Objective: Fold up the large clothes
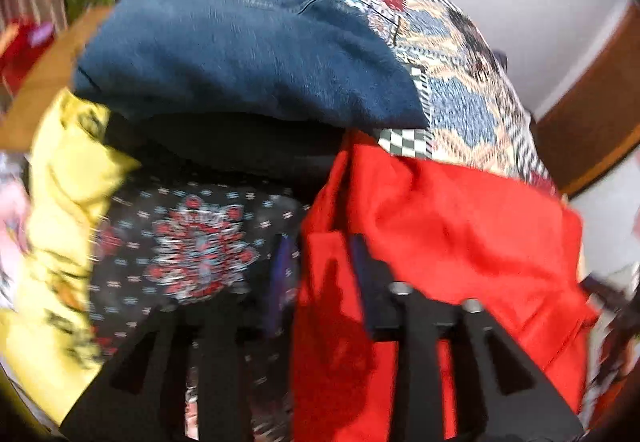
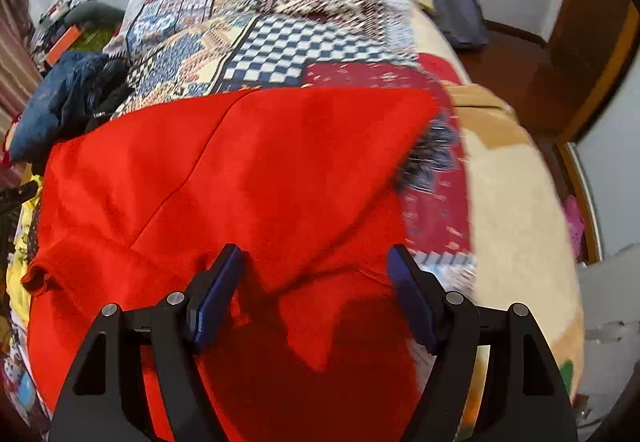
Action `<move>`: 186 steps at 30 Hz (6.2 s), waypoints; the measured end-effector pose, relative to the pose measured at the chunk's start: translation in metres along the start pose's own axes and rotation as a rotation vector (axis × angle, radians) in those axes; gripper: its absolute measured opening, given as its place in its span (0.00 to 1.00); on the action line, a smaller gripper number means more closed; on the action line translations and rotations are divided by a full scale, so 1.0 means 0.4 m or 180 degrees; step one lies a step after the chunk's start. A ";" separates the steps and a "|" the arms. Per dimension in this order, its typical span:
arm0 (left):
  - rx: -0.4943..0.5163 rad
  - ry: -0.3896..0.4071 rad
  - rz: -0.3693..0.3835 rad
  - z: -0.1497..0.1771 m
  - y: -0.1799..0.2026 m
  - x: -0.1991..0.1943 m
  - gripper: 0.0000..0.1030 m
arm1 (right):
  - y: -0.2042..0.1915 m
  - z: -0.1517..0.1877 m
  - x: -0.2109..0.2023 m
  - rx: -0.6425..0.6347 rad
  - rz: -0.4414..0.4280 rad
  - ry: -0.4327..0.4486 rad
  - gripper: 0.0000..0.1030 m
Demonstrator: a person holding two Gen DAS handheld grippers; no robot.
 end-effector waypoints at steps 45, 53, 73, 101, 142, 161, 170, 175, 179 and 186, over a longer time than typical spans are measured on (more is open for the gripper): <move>0.0442 -0.0103 0.0418 0.149 0.110 -0.050 0.05 | 0.006 0.139 -0.077 0.0113 -0.0232 0.0114 0.11; 0.0111 -0.0331 0.0464 0.115 0.084 0.016 0.06 | 0.011 0.142 -0.032 0.0201 -0.0190 0.0018 0.15; 0.0401 -0.0904 0.0587 0.424 0.039 -0.104 0.56 | 0.055 0.304 -0.093 0.0479 -0.0318 -0.0309 0.49; -0.0144 0.0177 0.0990 -0.076 0.157 -0.123 0.02 | -0.010 -0.193 -0.190 0.0136 -0.0501 0.0814 0.09; 0.1233 -0.0491 0.0183 0.248 0.250 0.051 0.60 | -0.188 0.011 0.033 -0.0430 -0.0580 -0.0162 0.65; 0.0918 0.0376 0.0200 -0.289 0.372 0.001 0.60 | -0.209 -0.430 -0.042 -0.0255 -0.0378 0.0784 0.65; 0.0929 0.0475 0.0280 -0.268 0.354 -0.054 0.62 | -0.198 -0.420 -0.109 -0.0345 -0.0330 0.0997 0.75; 0.1283 0.0090 0.0212 -0.117 0.375 0.033 0.62 | -0.206 -0.318 0.010 -0.0564 -0.0298 0.0556 0.75; 0.1494 -0.0209 0.0162 -0.010 0.397 0.123 0.62 | -0.183 -0.230 0.106 -0.0578 -0.0228 0.0159 0.75; 0.1029 -0.0272 0.0319 0.047 0.356 0.150 0.68 | -0.083 -0.153 0.106 0.0091 -0.0474 0.0113 0.81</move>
Point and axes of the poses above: each gripper's, at about its wrist camera, not at the fingertips, and x roughly the way its jaws point, y to its right, z to its underside, the point moved 9 cm from there along x, roughly the way its jaws point, and after that the axes turned 4 degrees about -x, right-handed, at the moved point
